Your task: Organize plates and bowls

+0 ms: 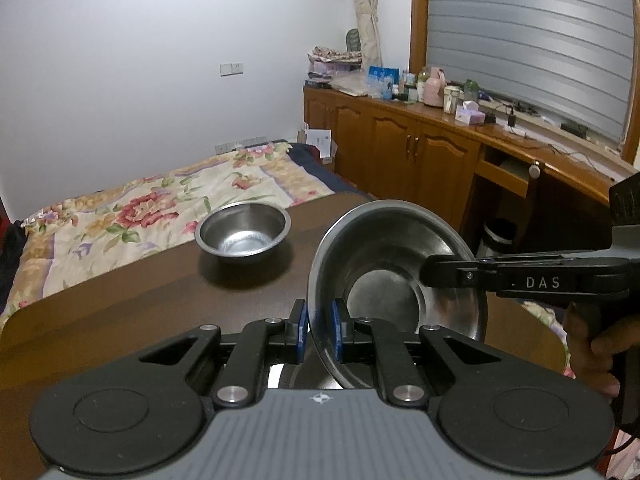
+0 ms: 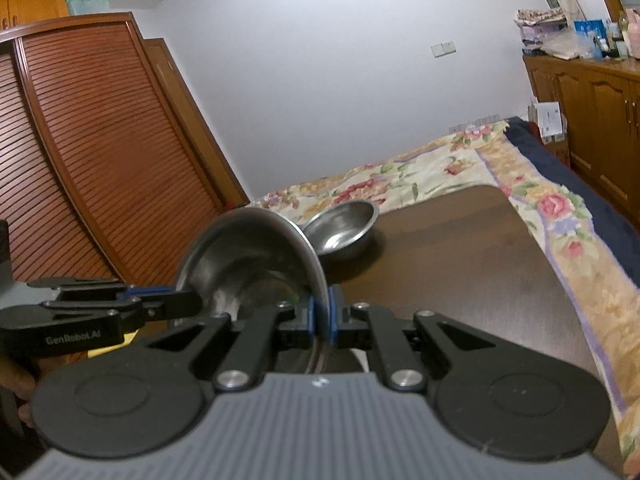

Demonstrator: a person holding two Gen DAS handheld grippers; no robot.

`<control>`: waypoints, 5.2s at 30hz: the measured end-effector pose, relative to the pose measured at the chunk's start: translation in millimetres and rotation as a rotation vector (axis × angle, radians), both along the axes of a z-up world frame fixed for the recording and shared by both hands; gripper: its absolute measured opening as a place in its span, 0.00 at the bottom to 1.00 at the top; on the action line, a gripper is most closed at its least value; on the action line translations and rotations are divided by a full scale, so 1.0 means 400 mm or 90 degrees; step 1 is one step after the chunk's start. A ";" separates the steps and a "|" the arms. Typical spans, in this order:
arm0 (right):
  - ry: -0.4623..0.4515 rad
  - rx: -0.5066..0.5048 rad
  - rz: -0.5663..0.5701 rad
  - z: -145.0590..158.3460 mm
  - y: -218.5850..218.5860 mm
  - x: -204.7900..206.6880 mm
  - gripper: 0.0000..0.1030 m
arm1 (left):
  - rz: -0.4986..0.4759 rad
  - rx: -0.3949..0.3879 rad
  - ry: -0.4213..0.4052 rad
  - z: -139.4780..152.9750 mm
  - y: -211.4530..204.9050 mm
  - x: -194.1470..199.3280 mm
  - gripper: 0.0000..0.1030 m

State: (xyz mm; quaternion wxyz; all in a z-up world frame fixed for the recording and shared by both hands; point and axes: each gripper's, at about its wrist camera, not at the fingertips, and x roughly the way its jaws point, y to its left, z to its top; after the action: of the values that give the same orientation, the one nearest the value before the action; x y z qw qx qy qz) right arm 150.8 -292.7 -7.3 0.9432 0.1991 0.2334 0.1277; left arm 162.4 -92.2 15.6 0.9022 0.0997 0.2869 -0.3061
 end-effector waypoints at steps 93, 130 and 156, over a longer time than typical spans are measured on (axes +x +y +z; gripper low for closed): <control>-0.094 -0.211 0.010 0.061 0.009 0.107 0.54 | 0.095 -0.006 -0.072 -0.041 0.027 0.093 0.56; 0.073 -0.100 0.126 -0.091 0.006 0.528 0.44 | 0.151 -0.010 0.068 -0.154 -0.047 0.496 0.44; 0.076 -0.055 0.129 -0.046 0.024 0.457 0.20 | 0.155 -0.049 0.072 -0.071 -0.014 0.429 0.21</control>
State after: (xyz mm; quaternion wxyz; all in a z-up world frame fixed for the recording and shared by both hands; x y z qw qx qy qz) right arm 333.6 -283.3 -25.9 0.9177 0.1407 0.3130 0.2002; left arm 334.1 -97.8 -12.9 0.9183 0.0119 0.3351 -0.2106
